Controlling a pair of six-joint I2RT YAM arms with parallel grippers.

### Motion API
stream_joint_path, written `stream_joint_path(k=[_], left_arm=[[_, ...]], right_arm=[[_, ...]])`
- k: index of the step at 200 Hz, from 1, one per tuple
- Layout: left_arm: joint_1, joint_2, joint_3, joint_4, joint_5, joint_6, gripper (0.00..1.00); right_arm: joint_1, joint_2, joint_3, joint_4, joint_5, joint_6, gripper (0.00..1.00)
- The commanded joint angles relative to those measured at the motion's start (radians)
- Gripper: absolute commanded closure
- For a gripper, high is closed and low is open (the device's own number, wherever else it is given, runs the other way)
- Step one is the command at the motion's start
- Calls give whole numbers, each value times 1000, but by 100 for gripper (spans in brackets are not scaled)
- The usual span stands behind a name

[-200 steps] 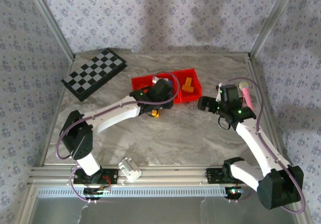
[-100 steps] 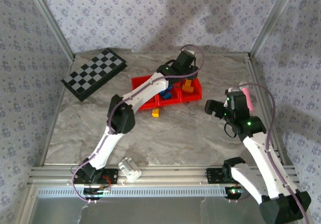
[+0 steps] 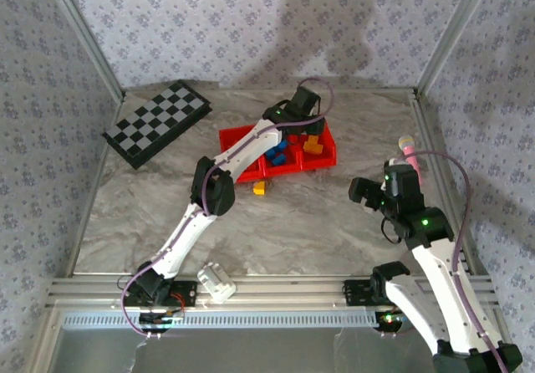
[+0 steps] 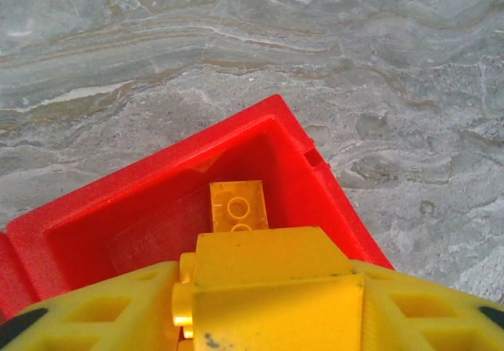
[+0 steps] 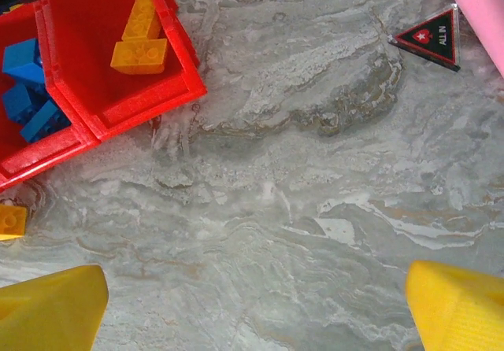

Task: Sort the legos into containers by color
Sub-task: Place the lego in the container, then pick up the lego from the center of the table.

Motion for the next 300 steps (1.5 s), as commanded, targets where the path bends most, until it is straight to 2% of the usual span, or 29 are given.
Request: stream_joint_path(k=[1, 21, 69, 80, 119, 139, 168, 185, 216, 242, 270, 300], left_arm=[[-1, 33, 16, 21, 56, -22, 40], [-1, 37, 11, 43, 85, -33, 22], [-10, -8, 11, 49, 97, 43, 3], [-16, -32, 10, 44, 91, 76, 0], [-31, -140, -24, -18, 89, 166, 0], [-44, -269, -196, 13, 68, 195, 0], [-54, -553, -643, 249, 96, 185, 0], [-54, -693, -848, 305, 74, 183, 0], [-58, -882, -1102, 263, 2, 166, 0], [-74, -1009, -1315, 246, -90, 78, 1], [-86, -1089, -1497, 210, -172, -85, 3], [-93, -1124, -1623, 242, -169, -129, 6]], right_arm=[[-5, -3, 24, -61, 29, 7, 1], [-6, -8, 36, -83, 35, 0, 1], [-7, -15, 32, -86, 39, 3, 1], [-7, -13, 32, -77, 39, 4, 1], [-6, 6, 33, -37, 34, -2, 1], [-5, 27, 28, -4, 16, -2, 1], [-3, 61, 3, 60, -18, 12, 1], [-2, 76, -9, 91, -36, 23, 1], [1, 94, -17, 119, -48, 22, 1], [1, 108, -20, 136, -56, 13, 1], [3, 134, -30, 168, -79, 19, 1], [7, 156, -36, 196, -97, 33, 1]])
